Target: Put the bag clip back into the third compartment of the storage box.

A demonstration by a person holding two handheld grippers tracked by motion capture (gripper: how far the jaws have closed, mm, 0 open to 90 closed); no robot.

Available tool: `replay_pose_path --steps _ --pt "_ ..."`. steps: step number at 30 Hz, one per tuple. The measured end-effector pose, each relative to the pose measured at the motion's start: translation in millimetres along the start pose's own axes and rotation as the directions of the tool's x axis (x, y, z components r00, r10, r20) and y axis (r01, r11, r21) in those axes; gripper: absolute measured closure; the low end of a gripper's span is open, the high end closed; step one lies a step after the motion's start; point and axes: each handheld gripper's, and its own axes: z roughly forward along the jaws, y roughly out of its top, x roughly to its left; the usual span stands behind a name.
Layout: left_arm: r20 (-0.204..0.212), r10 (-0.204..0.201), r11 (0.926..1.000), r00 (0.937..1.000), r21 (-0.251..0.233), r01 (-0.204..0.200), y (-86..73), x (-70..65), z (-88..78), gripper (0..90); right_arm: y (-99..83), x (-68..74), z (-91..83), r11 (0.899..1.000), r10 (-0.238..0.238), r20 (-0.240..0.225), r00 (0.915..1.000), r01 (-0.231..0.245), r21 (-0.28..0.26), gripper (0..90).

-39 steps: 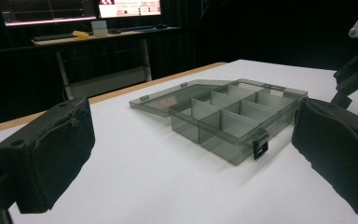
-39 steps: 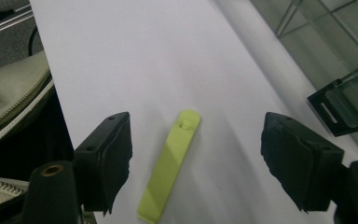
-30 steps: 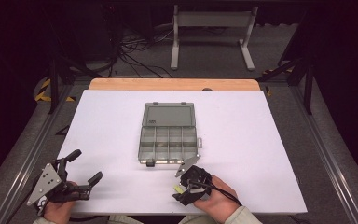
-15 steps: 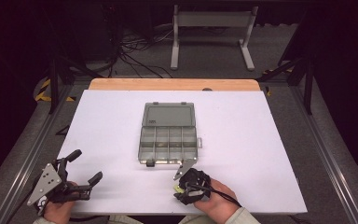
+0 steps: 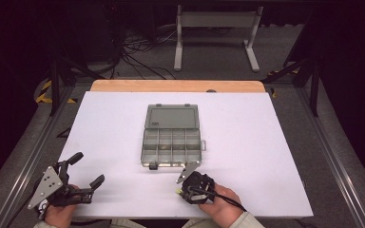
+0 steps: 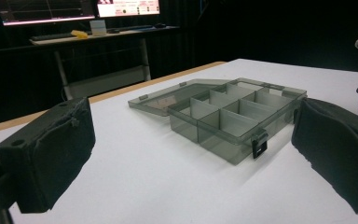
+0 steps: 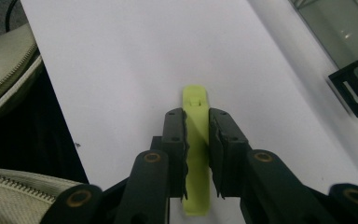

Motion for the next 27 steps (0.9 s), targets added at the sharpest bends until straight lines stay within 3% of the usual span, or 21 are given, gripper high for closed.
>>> replay_pose_path --steps 15,21,27 --pt "-0.003 -0.005 1.0000 1.0000 0.001 0.005 -0.3 -0.6 0.5 0.1 2.5 -1.7 -25.9 0.993 0.018 0.023 0.9996 -0.015 -0.114 77.9" --pt "-0.002 -0.004 1.0000 1.0000 0.000 0.004 -0.4 -0.7 0.9 0.1 2.0 -4.9 -40.6 0.982 0.042 0.043 0.9982 -0.033 -0.187 77.8" --pt "-0.005 -0.005 1.0000 1.0000 0.002 0.005 -0.5 -0.7 0.6 0.0 1.0 -8.7 -49.6 0.973 0.057 0.052 0.9970 -0.044 -0.229 77.8"
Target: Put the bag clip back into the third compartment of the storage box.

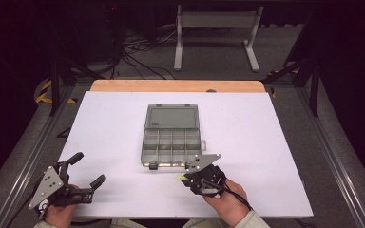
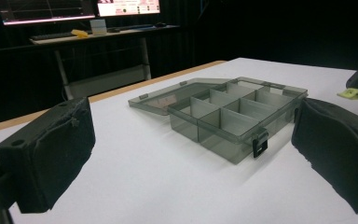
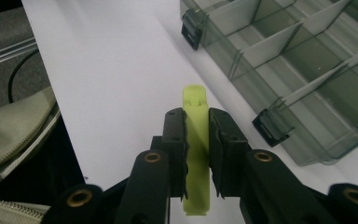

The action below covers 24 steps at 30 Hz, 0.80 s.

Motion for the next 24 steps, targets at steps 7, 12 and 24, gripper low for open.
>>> replay_pose_path --steps 7,12,24 --pt "0.000 -0.002 1.0000 1.0000 -0.002 0.002 -0.2 0.1 0.3 0.1 4.5 -4.5 -11.2 0.999 0.013 0.008 0.9999 -0.013 -0.045 77.8" --pt "0.000 -0.001 1.0000 1.0000 -0.001 0.001 -0.3 0.3 0.3 0.0 7.9 -7.0 -15.8 0.997 0.014 0.005 0.9999 -0.014 -0.069 77.9" --pt "-0.001 -0.001 1.0000 1.0000 0.003 0.001 -0.8 0.6 0.4 0.1 17.6 -19.5 -23.2 0.992 0.033 -0.005 0.9995 -0.033 -0.119 77.8"
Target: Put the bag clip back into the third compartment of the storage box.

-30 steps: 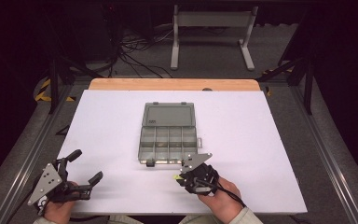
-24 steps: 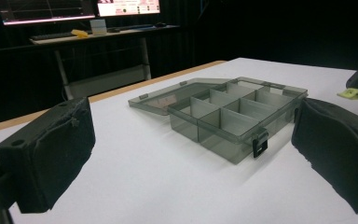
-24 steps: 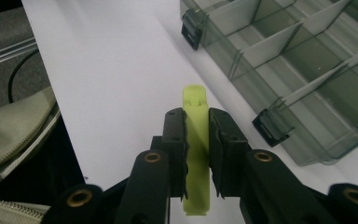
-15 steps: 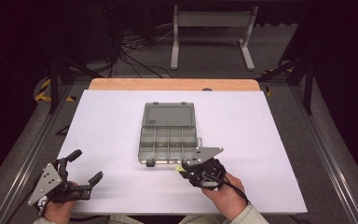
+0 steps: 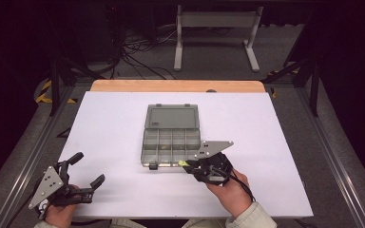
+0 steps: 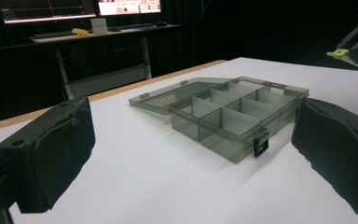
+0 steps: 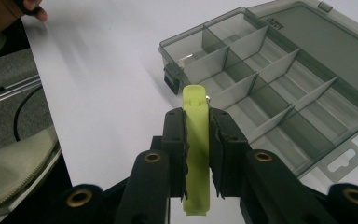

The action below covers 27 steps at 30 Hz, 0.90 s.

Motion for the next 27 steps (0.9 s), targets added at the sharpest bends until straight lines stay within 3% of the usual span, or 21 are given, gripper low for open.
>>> replay_pose_path --steps 13,16,20,27 --pt "0.000 0.001 1.0000 1.0000 -0.001 -0.001 0.2 0.0 0.1 0.0 26.3 -17.4 9.1 1.000 -0.005 0.031 0.9995 0.005 0.001 77.8" --pt "0.002 0.001 1.0000 1.0000 -0.002 -0.001 0.2 0.1 0.1 0.1 33.7 -30.8 15.8 0.999 0.030 0.012 0.9995 -0.030 -0.016 77.8" --pt "0.002 -0.001 1.0000 1.0000 -0.004 0.001 0.3 0.2 0.2 0.0 38.8 -39.4 21.7 0.999 0.045 0.027 0.9986 -0.044 -0.015 77.8" --pt "0.006 0.000 1.0000 1.0000 -0.006 0.000 0.5 0.3 0.5 0.1 48.0 -67.7 42.6 0.993 0.118 0.024 0.9927 -0.118 -0.004 77.8"
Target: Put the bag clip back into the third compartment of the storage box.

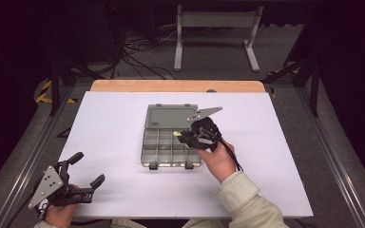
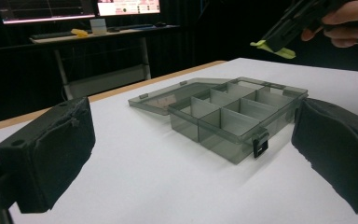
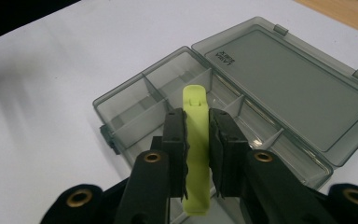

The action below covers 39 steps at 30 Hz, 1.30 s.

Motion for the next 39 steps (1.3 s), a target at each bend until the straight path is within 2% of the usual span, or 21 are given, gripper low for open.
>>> replay_pose_path --steps 14,20,33,39 --pt "0.003 -0.003 1.0000 1.0000 0.000 0.003 0.0 0.6 -0.5 0.0 10.4 -17.3 25.1 0.999 0.042 0.020 0.9989 -0.042 0.020 77.8" --pt "0.006 -0.001 1.0000 1.0000 0.000 0.001 0.1 0.2 0.4 0.0 12.8 -27.2 32.3 0.997 0.080 0.026 0.9965 -0.080 0.000 77.8" --pt "0.002 -0.005 1.0000 1.0000 -0.004 0.005 0.1 0.9 -0.5 0.0 14.5 -35.3 49.8 0.995 0.093 0.057 0.9941 -0.094 0.027 77.8" --pt "0.001 -0.006 1.0000 1.0000 -0.004 0.006 0.2 0.6 -0.7 0.0 10.7 -35.5 56.7 0.993 0.111 0.050 0.9925 -0.113 0.033 77.8"
